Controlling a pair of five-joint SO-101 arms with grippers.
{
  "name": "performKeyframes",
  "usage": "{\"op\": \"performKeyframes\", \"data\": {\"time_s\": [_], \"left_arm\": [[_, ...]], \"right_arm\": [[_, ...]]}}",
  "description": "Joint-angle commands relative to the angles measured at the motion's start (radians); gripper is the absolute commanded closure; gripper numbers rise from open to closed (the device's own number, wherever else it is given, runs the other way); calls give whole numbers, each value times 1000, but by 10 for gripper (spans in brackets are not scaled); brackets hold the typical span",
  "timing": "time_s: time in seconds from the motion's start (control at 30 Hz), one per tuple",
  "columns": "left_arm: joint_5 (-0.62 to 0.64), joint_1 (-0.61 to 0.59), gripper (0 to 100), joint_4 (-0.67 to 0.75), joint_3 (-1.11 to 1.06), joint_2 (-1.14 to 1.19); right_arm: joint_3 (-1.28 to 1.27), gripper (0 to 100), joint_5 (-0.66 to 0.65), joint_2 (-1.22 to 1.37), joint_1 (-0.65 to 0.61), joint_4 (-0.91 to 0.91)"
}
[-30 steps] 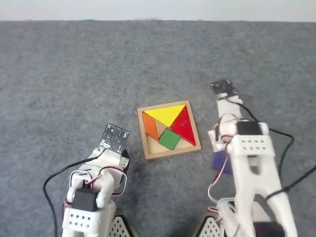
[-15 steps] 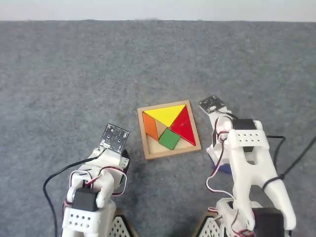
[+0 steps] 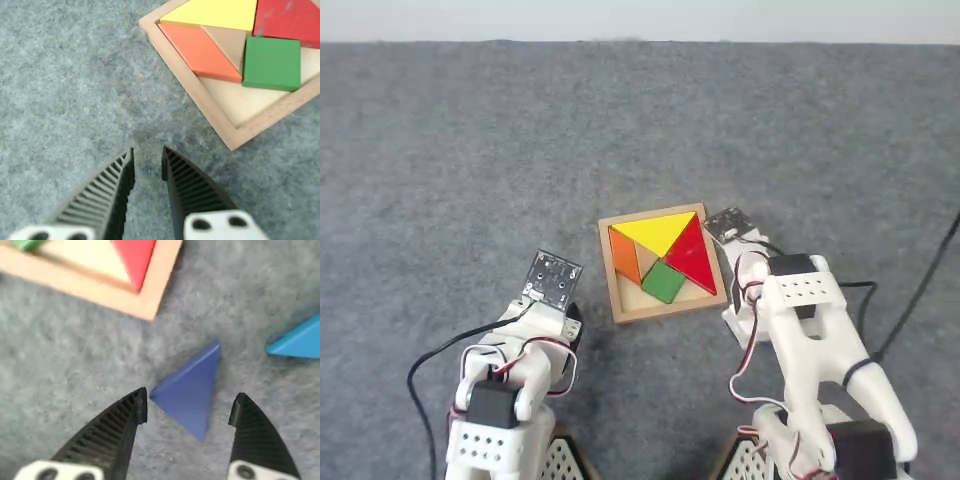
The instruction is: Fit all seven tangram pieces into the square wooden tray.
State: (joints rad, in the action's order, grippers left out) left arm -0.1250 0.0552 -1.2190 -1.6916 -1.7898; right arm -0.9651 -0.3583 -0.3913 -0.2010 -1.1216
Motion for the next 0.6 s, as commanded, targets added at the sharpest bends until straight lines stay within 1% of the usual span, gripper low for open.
{"op": "performKeyframes", "data": {"time_s": [0.0, 0.13, 0.27, 0.33, 0.57], "left_arm": [[6, 2, 912, 3, 7, 2], [6, 2, 912, 3, 7, 2], [6, 2, 912, 3, 7, 2], [6, 2, 912, 3, 7, 2], [6, 2, 912, 3, 7, 2]], "right_arm": [[-3, 725, 54, -33, -7, 21], [-44, 726, 58, -33, -2, 73], [-71, 727, 135, -33, -5, 133], [-71, 727, 153, -33, -7, 139], [-71, 728, 144, 5, -4, 116]]}}
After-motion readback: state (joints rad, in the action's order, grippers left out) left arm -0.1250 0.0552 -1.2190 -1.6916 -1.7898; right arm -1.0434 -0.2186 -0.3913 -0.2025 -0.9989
